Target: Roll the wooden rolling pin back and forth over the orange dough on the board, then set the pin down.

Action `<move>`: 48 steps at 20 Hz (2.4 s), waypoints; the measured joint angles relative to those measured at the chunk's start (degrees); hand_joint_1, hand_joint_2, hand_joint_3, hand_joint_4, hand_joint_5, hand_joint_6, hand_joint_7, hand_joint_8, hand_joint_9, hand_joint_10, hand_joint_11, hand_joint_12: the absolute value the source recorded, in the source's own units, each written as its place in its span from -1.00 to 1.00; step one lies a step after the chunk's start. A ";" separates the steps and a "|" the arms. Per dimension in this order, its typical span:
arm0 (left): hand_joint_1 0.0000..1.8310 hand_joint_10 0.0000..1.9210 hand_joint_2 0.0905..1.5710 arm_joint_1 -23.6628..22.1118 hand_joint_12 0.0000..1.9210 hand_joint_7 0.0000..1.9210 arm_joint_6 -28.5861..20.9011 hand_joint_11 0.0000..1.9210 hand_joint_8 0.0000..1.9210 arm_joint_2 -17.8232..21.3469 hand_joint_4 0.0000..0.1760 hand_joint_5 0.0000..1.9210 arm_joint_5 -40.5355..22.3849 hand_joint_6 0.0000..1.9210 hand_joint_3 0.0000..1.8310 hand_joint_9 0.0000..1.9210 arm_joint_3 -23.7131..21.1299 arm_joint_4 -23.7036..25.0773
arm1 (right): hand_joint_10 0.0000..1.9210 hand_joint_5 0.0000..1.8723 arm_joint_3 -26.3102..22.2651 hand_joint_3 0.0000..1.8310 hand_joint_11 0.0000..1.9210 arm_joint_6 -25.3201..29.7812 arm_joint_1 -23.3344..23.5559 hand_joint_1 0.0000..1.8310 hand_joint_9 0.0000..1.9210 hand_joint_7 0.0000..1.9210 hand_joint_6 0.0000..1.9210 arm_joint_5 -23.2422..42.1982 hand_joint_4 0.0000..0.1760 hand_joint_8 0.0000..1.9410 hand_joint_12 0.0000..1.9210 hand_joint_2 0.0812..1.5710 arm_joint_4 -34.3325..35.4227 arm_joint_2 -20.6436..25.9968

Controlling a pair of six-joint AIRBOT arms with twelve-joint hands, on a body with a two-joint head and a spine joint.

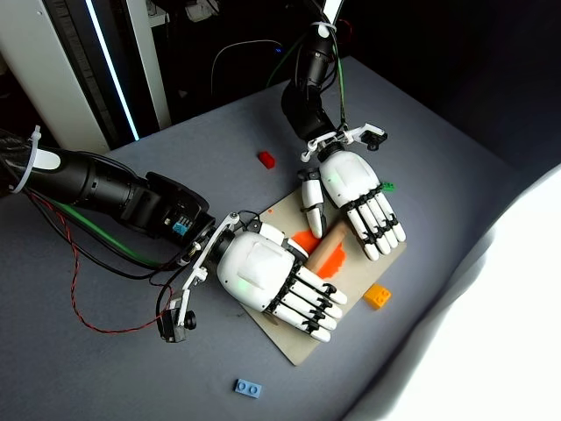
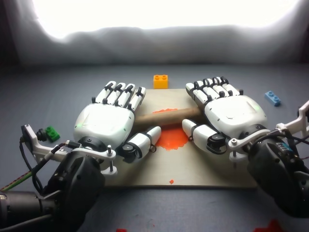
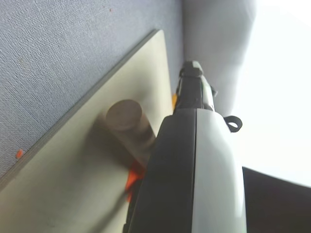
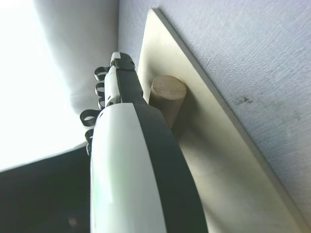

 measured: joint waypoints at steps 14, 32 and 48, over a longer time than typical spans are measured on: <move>-1.00 -1.00 0.79 -0.94 -1.00 -1.00 -1.38 -1.00 -1.00 -1.57 -1.00 -1.00 1.84 -1.00 -0.99 -1.00 3.63 0.92 | -1.00 -0.94 3.02 -1.00 -1.00 1.57 0.44 -1.00 -0.99 -0.96 -0.99 -0.50 -1.00 -1.00 -1.00 0.87 -0.09 -1.25; -1.00 -1.00 0.80 -2.32 -0.88 -0.90 -3.37 -0.99 -0.98 -2.47 -1.00 -0.88 5.64 -0.99 -1.00 -0.94 7.04 1.46 | -0.98 -0.86 4.63 -1.00 -1.00 3.43 1.62 -1.00 -0.93 -0.88 -0.97 -1.18 -1.00 -0.97 -1.00 0.87 -0.07 -1.90; -1.00 -1.00 0.79 -3.17 -0.65 -0.83 -8.35 -1.00 -1.00 -3.02 -1.00 -0.83 8.15 -1.00 -1.00 -0.87 9.51 2.01 | -0.98 -0.76 4.63 -1.00 -1.00 3.96 1.64 -1.00 -0.81 -0.75 -0.98 -1.18 -1.00 -1.00 -0.76 0.87 -0.63 -2.05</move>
